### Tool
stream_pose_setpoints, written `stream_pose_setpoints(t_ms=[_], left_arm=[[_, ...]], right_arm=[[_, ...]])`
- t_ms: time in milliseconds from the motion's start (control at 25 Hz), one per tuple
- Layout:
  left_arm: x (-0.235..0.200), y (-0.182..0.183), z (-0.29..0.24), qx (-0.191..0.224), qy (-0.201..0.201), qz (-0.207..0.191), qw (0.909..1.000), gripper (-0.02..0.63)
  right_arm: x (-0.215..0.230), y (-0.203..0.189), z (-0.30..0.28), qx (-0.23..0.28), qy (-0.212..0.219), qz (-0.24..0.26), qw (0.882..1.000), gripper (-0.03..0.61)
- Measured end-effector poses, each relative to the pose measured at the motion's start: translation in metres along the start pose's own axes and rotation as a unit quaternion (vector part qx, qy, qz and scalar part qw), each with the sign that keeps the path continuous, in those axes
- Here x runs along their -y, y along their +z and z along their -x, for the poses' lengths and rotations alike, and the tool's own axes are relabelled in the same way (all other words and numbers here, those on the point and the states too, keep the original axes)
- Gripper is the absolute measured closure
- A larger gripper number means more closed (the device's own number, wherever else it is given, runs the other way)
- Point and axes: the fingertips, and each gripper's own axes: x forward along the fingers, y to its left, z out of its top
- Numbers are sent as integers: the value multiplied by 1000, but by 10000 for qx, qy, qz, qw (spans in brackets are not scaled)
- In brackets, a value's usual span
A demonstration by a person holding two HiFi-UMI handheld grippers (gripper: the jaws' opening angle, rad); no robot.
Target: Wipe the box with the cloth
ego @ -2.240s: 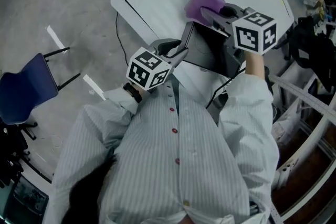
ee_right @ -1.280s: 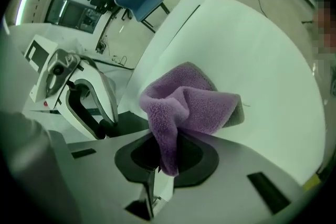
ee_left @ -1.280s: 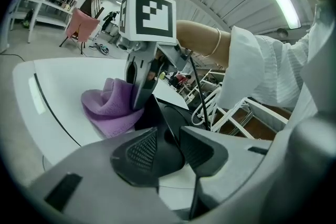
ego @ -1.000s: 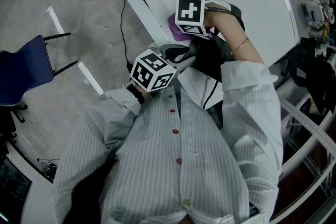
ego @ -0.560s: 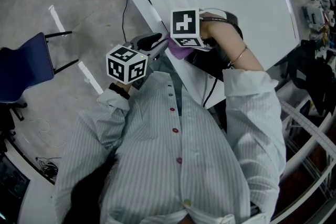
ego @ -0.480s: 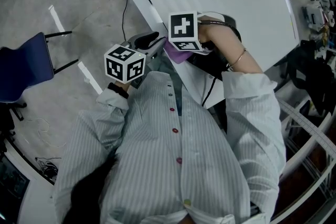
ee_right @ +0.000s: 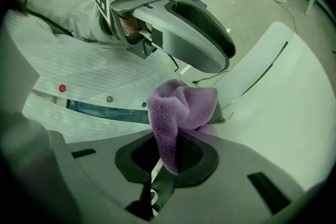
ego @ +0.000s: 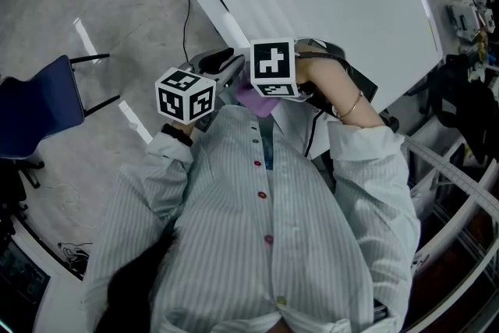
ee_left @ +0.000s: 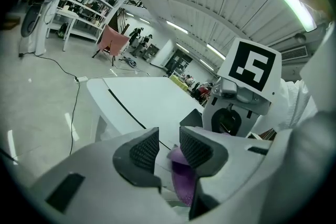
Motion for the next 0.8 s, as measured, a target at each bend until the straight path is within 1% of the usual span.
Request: stream_pose_setpoints(t_ms=[240, 360, 440, 520, 600, 720, 800], left_arm=[[7, 8, 0, -4, -153, -206, 9997, 494], [12, 11, -1, 7, -224, -294, 9993, 494], [15, 14, -2, 11, -288, -356, 9990, 494], [20, 19, -3, 18, -364, -445, 9983, 494], [26, 25, -4, 40, -440, -536, 9976, 494], [35, 35, -8, 60, -569, -643, 9963, 494], [42, 41, -13, 41, -658, -735, 9951, 494]], right_arm=[[-17, 11, 3, 777, 148, -150, 9968, 529], [-23, 12, 7, 1178, 76, -261, 9927, 529], [-27, 12, 12, 1521, 19, -363, 9877, 529], [-33, 12, 21, 1962, -34, -490, 9793, 529], [-39, 9, 32, 2431, -124, -625, 9679, 529], [-48, -1, 49, 3082, -390, -850, 9467, 529], [-53, -11, 60, 3473, -654, -1013, 9300, 529]])
